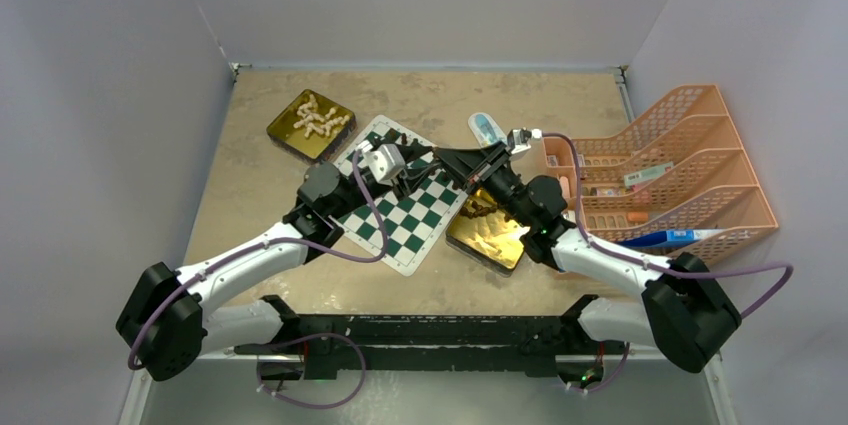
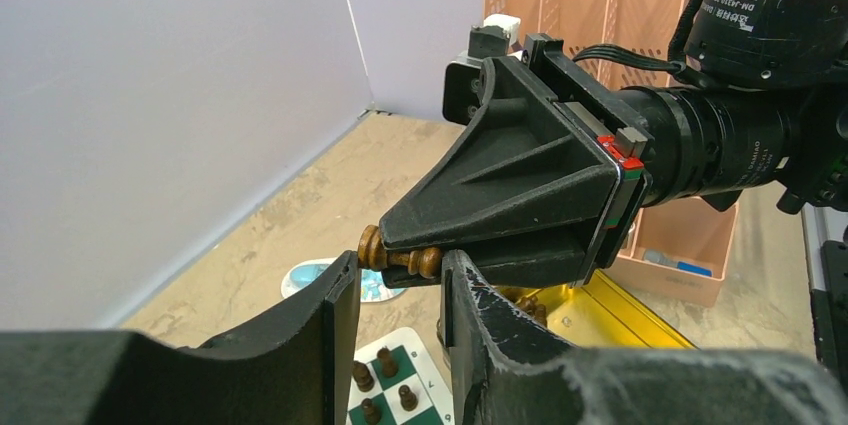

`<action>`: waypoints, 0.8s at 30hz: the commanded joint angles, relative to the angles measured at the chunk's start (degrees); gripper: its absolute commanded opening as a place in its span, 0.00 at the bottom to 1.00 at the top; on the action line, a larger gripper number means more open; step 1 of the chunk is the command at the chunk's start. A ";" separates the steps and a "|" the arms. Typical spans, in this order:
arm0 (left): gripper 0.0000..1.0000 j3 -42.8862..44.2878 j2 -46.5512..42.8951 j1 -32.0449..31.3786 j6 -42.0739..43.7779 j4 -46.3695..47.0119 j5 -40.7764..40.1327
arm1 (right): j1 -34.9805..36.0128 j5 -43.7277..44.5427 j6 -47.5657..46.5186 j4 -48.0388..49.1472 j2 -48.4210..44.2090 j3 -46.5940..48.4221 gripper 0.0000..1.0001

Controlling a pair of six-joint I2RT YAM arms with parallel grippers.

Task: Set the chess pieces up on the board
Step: Place the chess piece on the chessboard.

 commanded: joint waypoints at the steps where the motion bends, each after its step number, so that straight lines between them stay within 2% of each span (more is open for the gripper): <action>1: 0.11 1.60 -0.69 -0.16 -0.58 1.40 -0.57 | 0.46 -1.31 0.12 3.53 -1.62 -0.85 0.09; 9: 0.10 1.49 -1.77 -0.17 0.13 -1.39 -1.07 | 0.50 -1.83 -0.88 3.81 -2.12 -1.66 0.09; 12: 0.08 1.64 -2.64 -0.18 0.87 -3.47 1.72 | 0.46 -5.73 -3.46 4.49 -1.58 -2.16 0.12; 18: 0.00 1.59 -4.73 -0.21 0.50 -9.30 5.59 | 0.46 -6.58 -7.21 4.55 -4.19 -4.52 0.21; 24: 0.00 0.59 -5.17 -0.14 -1.82 -11.15 6.71 | 0.37 -4.56 -8.75 0.42 -8.40 -5.94 0.31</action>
